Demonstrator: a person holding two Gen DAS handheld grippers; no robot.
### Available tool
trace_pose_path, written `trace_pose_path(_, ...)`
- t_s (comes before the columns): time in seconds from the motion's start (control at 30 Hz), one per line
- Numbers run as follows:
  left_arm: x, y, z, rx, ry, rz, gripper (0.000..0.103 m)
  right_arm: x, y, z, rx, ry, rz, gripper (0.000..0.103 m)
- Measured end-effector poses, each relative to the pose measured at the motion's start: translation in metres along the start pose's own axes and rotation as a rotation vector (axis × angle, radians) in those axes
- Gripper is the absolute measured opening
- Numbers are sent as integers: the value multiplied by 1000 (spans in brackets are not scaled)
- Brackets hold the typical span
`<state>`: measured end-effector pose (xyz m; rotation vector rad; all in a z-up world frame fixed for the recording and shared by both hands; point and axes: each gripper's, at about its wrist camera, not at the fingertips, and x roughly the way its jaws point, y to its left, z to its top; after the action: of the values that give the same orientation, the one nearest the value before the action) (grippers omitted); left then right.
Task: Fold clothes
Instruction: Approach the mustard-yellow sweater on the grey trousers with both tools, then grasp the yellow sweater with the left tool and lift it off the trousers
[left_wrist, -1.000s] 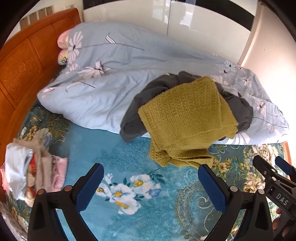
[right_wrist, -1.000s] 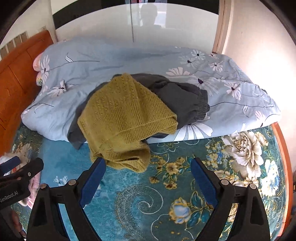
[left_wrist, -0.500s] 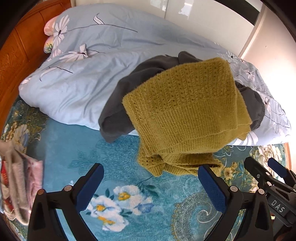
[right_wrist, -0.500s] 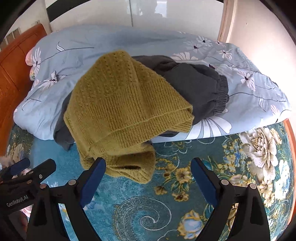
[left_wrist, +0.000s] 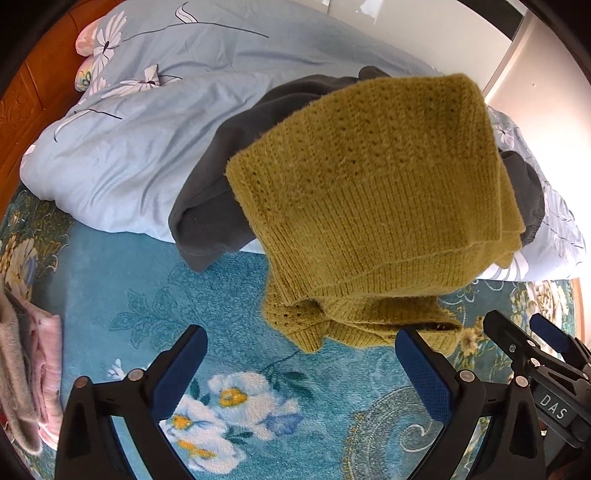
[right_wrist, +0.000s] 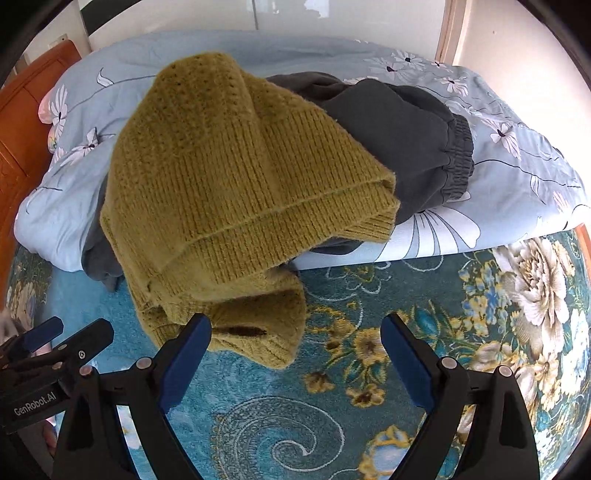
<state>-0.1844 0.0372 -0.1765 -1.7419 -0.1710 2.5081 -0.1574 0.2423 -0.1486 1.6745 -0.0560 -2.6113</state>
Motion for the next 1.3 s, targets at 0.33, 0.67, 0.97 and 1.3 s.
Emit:
trace_pose_path(0.33,10,2,-1,-10,30,-37,103,14,3,6,-11,34,-3,93)
trace_pose_path(0.67,10,3,3,-33,23,-115,103,16,3,7,4,43,27,93)
trace_pose_path(0.97,7,-29,24,196,-73,5,103,7,-28,-13,102,81,47,93)
trace_pose_path(1.3,15,-146,31,737,-272,234,95,-8,-65,-50,168,185,-10,93)
